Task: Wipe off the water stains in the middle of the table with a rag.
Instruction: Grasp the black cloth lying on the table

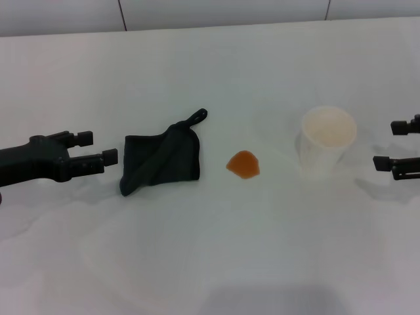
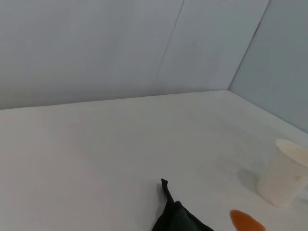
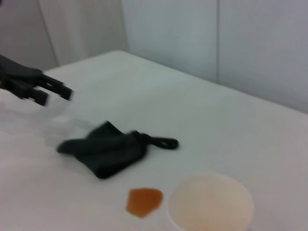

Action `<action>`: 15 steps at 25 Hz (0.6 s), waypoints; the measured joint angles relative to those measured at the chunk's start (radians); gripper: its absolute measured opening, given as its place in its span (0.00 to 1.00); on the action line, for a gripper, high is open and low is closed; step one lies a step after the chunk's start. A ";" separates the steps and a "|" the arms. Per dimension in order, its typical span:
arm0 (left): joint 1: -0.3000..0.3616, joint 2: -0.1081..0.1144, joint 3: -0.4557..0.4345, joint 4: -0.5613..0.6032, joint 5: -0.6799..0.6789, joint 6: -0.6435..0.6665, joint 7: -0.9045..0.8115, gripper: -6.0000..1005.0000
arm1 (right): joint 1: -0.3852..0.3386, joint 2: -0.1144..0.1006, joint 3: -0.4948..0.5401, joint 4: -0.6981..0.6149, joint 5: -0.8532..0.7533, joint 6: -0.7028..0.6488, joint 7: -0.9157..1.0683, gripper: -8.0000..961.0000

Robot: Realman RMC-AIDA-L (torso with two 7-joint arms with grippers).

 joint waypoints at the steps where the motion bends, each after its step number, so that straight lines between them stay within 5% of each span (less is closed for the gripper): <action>1: 0.000 0.000 0.000 0.000 0.000 0.000 0.000 0.74 | 0.000 0.000 0.008 -0.017 0.002 -0.020 0.001 0.91; 15: -0.002 0.001 0.003 0.001 0.007 0.012 -0.027 0.74 | 0.052 0.033 -0.072 -0.109 0.011 -0.098 -0.057 0.91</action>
